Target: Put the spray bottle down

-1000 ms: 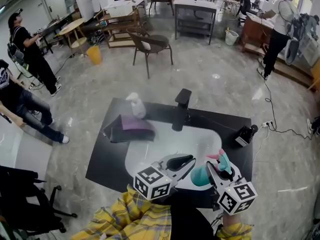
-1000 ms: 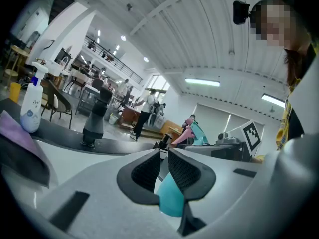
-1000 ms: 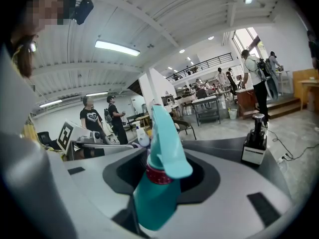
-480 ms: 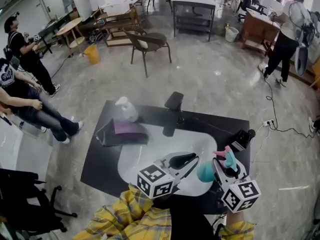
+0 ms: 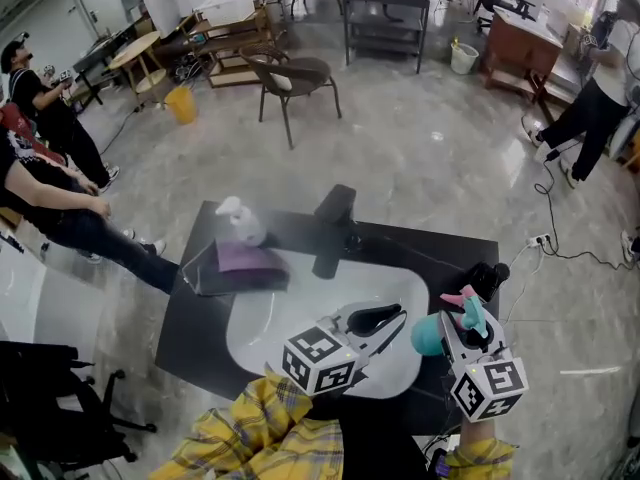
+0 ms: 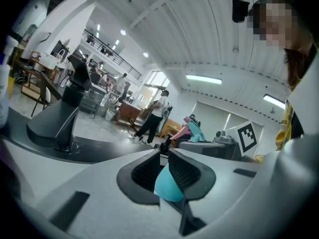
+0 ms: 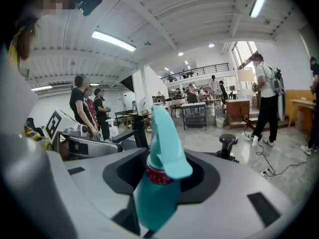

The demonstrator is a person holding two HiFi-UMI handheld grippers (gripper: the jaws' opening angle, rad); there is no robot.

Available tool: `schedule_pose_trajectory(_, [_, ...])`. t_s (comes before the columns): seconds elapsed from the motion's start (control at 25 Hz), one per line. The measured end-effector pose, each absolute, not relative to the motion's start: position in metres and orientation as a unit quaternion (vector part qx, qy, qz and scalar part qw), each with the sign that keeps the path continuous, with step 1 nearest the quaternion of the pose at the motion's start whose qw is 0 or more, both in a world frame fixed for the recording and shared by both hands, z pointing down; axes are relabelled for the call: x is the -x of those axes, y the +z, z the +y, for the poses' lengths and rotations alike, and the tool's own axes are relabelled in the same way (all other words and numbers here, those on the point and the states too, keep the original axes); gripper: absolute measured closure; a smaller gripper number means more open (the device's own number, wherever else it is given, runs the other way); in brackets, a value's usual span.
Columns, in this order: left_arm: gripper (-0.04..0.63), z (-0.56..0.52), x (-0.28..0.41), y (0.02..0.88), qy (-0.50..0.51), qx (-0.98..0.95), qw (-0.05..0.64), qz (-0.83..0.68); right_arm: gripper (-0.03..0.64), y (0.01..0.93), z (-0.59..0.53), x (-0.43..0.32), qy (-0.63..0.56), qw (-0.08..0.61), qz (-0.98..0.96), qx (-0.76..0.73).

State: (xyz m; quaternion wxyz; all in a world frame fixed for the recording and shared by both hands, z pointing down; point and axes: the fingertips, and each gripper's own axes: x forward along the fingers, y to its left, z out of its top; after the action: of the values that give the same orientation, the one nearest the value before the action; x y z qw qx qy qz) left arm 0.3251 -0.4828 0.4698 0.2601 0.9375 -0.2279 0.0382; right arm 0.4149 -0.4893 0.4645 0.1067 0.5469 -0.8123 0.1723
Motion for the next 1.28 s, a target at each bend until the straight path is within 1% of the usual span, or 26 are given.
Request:
schedule_pose_trajectory(0.28, [0.549, -0.49, -0.339, 0.479, 0.042, -0.936, 0.265, -0.226, 0.443, 0.473, -0.501, -0.441, 0.153, 0.118, -0.797, -0.572])
schedule_pose_trajectory(0.6, [0.549, -0.492, -0.348, 0.486, 0.048, -0.937, 0.263, -0.226, 0.443, 0.484, -0.509, -0.459, 0.105, 0.144, -0.78, -0.6])
schedule_pose_trajectory(0.96, [0.549, -0.494, -0.351, 0.489, 0.047, -0.936, 0.262, -0.228, 0.439, 0.488, -0.51, -0.462, 0.079, 0.148, -0.779, -0.605])
schedule_pose_trajectory(1.28, [0.549, -0.487, -0.349, 0.486, 0.039, -0.938, 0.263, -0.224, 0.433, 0.488, -0.507, -0.458, 0.089, 0.136, -0.781, -0.603])
